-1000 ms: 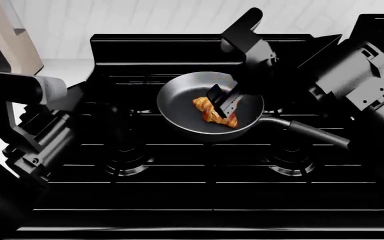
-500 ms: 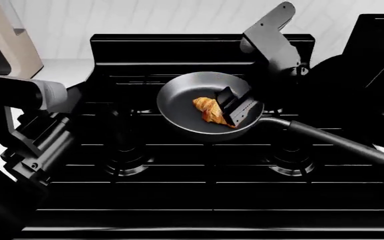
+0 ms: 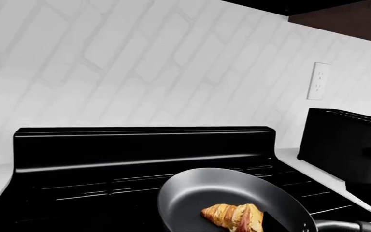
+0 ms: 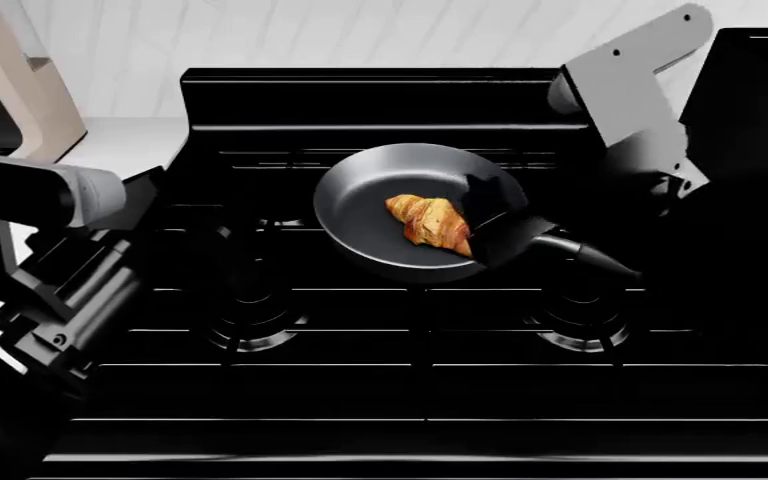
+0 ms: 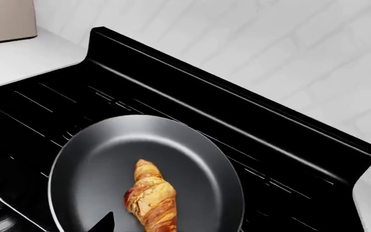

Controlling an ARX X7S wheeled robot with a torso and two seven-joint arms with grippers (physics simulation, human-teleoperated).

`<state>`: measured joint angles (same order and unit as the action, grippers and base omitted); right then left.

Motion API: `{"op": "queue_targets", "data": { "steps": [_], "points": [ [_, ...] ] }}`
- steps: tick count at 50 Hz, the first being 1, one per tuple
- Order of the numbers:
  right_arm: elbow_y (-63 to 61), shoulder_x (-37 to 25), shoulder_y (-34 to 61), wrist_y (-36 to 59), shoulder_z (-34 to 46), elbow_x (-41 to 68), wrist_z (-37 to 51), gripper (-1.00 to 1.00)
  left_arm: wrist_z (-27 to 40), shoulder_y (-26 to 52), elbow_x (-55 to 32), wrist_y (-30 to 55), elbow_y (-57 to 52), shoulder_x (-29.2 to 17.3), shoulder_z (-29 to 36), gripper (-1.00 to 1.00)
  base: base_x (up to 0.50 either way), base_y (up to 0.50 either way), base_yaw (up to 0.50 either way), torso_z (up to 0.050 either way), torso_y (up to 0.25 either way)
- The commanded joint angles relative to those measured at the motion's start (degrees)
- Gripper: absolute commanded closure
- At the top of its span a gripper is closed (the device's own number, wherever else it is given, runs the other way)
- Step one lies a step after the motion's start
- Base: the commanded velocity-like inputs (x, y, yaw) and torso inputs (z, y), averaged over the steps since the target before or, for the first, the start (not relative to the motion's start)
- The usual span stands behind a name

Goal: Pick the croissant and place it on the pan. Then turn on the stove to warm the croissant.

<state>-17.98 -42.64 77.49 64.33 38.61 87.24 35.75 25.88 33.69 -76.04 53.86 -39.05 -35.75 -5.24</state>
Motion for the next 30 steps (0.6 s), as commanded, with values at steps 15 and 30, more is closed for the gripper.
{"op": "queue_targets", "data": {
  "steps": [15, 30],
  "points": [
    [-14.2, -7.77, -7.24, -7.32, -8.15, 15.86, 22.51, -1.0, 1.09, -0.33, -1.18, -0.53, -0.42, -0.57, -0.52, -1.0, 0.0, 0.0, 0.0, 0.0, 0.0],
    [-17.32, -8.95, -10.13, -10.26, -9.96, 15.21, 22.84, -1.0, 1.69, 0.47, -2.3, -0.77, -0.18, -0.76, -0.64, -1.0, -0.06, 0.0, 0.0, 0.0, 0.0]
  ]
}}
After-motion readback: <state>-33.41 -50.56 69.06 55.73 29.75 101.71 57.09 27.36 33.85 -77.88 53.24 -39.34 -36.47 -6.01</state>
